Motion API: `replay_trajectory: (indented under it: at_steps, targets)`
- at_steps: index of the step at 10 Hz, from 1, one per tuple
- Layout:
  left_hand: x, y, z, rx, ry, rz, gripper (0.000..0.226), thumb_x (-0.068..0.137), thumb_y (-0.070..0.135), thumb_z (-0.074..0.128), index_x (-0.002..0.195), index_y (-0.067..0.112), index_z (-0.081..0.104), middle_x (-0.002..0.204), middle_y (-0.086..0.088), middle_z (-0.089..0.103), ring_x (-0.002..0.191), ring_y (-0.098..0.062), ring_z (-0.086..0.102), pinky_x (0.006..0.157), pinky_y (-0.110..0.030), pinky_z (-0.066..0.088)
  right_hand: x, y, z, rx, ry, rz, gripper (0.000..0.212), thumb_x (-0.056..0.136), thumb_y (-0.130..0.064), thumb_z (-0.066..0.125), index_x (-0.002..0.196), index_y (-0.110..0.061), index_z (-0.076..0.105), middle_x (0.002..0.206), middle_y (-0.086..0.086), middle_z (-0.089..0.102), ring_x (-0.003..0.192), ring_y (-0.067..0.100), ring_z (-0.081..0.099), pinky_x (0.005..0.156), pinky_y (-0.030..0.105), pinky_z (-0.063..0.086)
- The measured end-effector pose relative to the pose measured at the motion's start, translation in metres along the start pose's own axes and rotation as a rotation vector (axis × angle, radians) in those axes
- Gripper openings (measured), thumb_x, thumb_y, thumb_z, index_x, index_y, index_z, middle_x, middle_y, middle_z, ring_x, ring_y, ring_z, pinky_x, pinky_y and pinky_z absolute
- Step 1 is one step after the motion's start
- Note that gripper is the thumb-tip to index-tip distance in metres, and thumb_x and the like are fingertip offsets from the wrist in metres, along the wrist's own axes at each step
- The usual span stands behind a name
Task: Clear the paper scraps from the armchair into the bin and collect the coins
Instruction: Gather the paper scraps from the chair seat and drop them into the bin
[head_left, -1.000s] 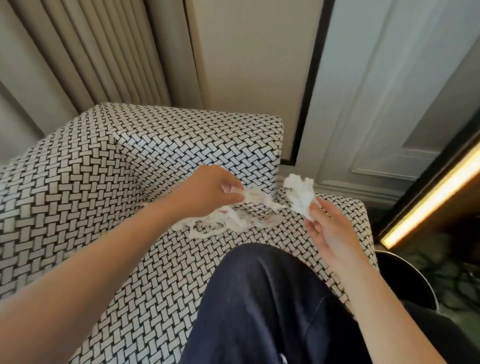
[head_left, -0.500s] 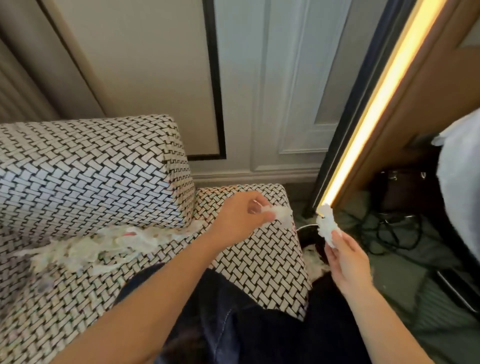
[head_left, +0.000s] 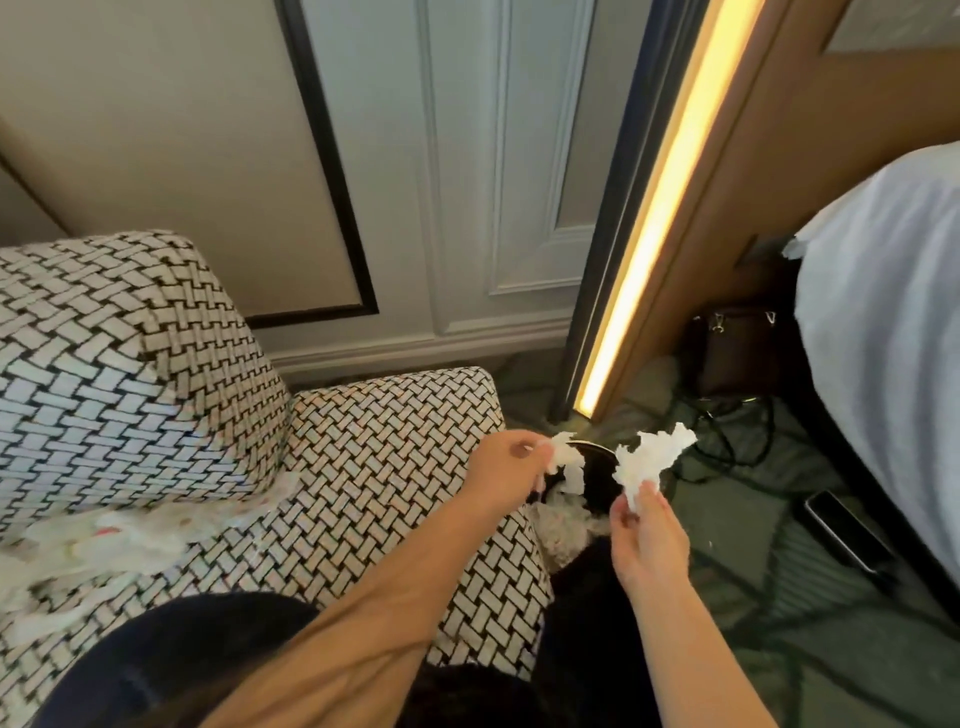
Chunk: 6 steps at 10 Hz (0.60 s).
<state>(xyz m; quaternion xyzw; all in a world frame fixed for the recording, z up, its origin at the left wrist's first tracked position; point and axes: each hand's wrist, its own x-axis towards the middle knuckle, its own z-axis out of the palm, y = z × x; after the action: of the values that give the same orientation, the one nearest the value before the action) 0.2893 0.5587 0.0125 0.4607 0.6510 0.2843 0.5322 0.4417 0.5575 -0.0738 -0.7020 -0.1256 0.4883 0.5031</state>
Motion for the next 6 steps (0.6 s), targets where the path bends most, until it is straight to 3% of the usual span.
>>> replay_trajectory:
  at_steps: [1,2,3,5,6]
  targets:
    - [0.001,0.003,0.013,-0.03,-0.092,-0.093,0.038,0.098,0.031,0.044,0.135,0.024,0.046,0.126,-0.001,0.056,0.092,-0.011,0.063,0.073,-0.022,0.05,0.002,0.002,-0.001,0.019,0.053,0.001,0.047,0.1,-0.022,0.037,0.143,-0.003,0.035,0.146,0.014,0.039,0.135,0.027,0.034,0.108,0.029,0.024]
    - [-0.003,0.008,0.021,-0.052,-0.158,-0.112,0.046,0.099,0.034,0.039,0.144,0.028,0.032,0.139,-0.002,0.047,0.105,-0.015,0.059,0.08,-0.025,0.05,-0.005,0.002,0.001,0.003,0.06,0.036,0.037,0.099,-0.021,0.039,0.132,-0.003,0.045,0.135,0.016,0.048,0.118,0.026,0.047,0.091,0.026,0.033]
    - [-0.007,0.01,0.022,-0.03,-0.195,-0.083,0.045,0.1,0.035,0.036,0.144,0.029,0.031,0.139,-0.002,0.047,0.11,-0.016,0.058,0.083,-0.025,0.047,-0.001,-0.002,0.004,0.164,0.011,0.124,0.029,0.098,-0.014,0.044,0.122,0.001,0.048,0.123,0.019,0.053,0.107,0.027,0.05,0.081,0.014,0.038]
    - [-0.012,0.008,0.008,0.014,-0.177,-0.061,0.043,0.1,0.035,0.034,0.142,0.025,0.036,0.133,-0.001,0.053,0.105,-0.013,0.057,0.082,-0.025,0.046,-0.02,-0.015,0.001,0.204,-0.057,0.146,0.019,0.095,-0.012,0.052,0.114,-0.01,0.053,0.109,0.006,0.05,0.102,0.02,0.051,0.088,0.026,0.045]
    - [-0.017,0.01,0.001,0.001,-0.156,-0.054,0.042,0.1,0.035,0.034,0.141,0.024,0.038,0.131,-0.001,0.054,0.107,-0.014,0.056,0.082,-0.025,0.045,-0.019,-0.01,0.001,0.259,-0.151,0.167,0.015,0.097,-0.015,0.047,0.111,-0.017,0.054,0.125,0.01,0.054,0.116,0.027,0.052,0.101,0.034,0.043]
